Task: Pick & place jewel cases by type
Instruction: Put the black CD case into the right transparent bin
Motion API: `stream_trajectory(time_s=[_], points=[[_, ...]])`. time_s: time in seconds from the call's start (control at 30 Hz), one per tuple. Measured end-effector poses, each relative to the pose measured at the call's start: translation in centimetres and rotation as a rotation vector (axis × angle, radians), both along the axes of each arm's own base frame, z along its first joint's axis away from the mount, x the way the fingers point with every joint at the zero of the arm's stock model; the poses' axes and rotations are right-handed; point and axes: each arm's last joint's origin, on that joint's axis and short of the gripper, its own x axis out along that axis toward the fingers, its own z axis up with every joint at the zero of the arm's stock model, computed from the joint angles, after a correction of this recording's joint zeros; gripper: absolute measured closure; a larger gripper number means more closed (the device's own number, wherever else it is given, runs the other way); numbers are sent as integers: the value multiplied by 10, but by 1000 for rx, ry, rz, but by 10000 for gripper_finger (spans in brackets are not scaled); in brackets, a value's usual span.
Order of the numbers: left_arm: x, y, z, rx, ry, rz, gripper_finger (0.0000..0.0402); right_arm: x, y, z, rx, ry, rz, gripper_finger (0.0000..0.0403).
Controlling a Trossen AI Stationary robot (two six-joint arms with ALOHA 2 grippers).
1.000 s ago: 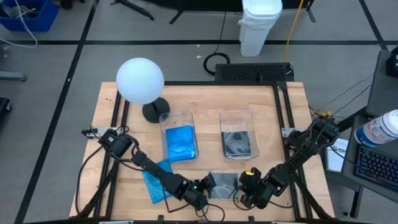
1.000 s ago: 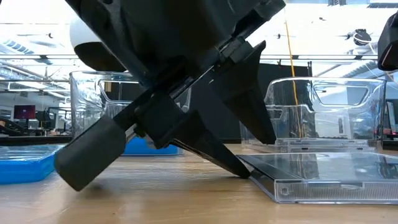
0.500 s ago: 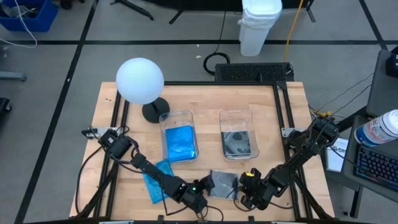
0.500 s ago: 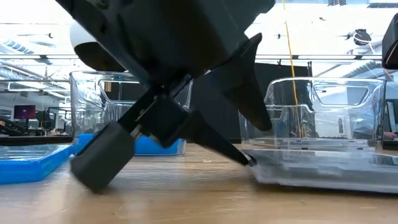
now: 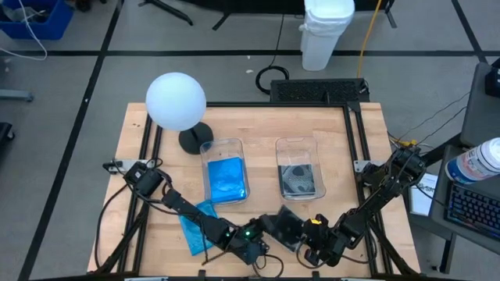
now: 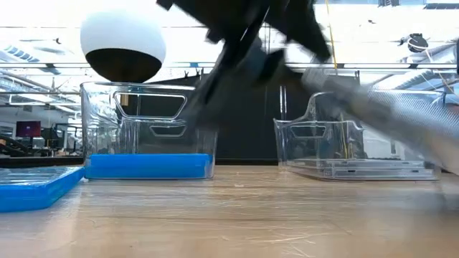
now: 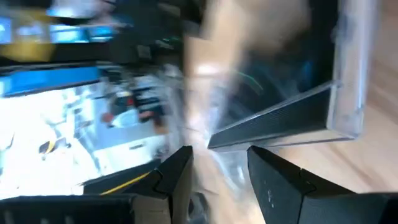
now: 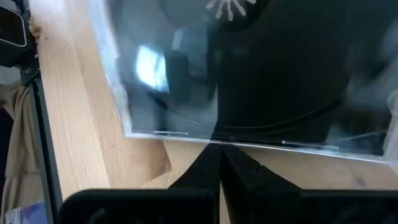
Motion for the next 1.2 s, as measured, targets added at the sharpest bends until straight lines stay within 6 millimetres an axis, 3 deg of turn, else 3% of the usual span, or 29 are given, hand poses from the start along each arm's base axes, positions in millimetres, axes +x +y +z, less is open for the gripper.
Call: stream_trajectory(time_s=[0.17, 0.47, 0.6, 0.77, 0.9, 1.03, 1.2], points=[[5, -11, 16, -98, -124, -82, 241, 1, 0, -5, -25, -8, -11, 403], [6, -11, 14, -112, -126, -99, 253, 2, 5, -5, -41, -66, 19, 403], [10, -10, 17, -208, -145, -167, 271, 5, 6, -4, -47, -97, 45, 403], [11, -4, -8, -282, -14, -239, 283, 8, 5, -3, -57, -114, 44, 403], [18, 3, 10, -345, -75, -243, 283, 12, 5, -2, -66, -133, 85, 403], [20, 9, 1, -349, -51, -217, 284, 19, 3, 0, -78, -165, 122, 403], [22, 11, 10, -318, -108, -189, 284, 22, 2, 0, -76, -163, 135, 403]])
